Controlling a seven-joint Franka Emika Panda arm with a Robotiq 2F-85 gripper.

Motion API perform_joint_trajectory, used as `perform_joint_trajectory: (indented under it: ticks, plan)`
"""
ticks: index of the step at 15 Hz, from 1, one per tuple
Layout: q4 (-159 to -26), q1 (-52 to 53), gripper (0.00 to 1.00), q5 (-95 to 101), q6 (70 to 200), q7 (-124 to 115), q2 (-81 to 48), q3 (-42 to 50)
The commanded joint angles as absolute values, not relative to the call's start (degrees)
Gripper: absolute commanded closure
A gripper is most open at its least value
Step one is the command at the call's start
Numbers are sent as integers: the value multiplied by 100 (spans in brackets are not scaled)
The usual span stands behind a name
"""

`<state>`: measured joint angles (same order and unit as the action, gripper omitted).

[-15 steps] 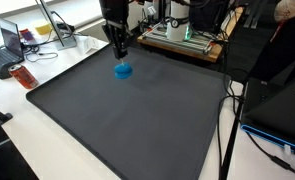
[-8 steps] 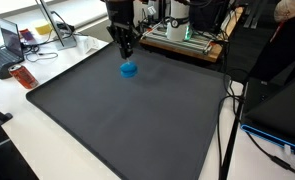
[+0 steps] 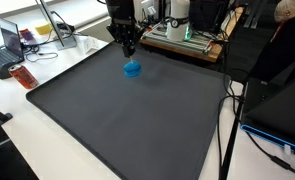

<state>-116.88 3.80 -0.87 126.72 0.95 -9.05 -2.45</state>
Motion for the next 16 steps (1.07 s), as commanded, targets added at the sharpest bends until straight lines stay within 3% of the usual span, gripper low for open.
perform_joint_trajectory:
  ticks: [1, 2, 3, 5, 6, 7, 8, 9, 10, 11, 14, 15, 16]
  plan:
    - [-11930, 185, 97, -621, 12555, 1067, -487, -362]
    - [-11822, 334, 97, 459, 12974, -678, -681, -60]
    - [-11733, 170, 97, -542, 12241, 846, -592, -304]
    - [-11730, 272, 97, 219, 12349, -293, -612, -127]
    - [-11851, 154, 97, -571, 12242, 995, -448, -317]
    - [-11817, 234, 97, 356, 12821, -502, -598, -49]
    - [-11878, 140, 97, -647, 12338, 1137, -414, -315]
    - [-11752, 301, 97, 473, 12711, -675, -649, -82]
    - [-11675, 130, 97, -670, 12093, 1099, -569, -298]
    - [-11698, 297, 97, 419, 12559, -624, -690, -108]
    - [-11565, 242, 97, 350, 12295, -684, -804, -103]
    - [-11669, 229, 87, 264, 12422, -489, -753, -145]
    - [-11669, 226, 87, 270, 12416, -531, -773, -134]
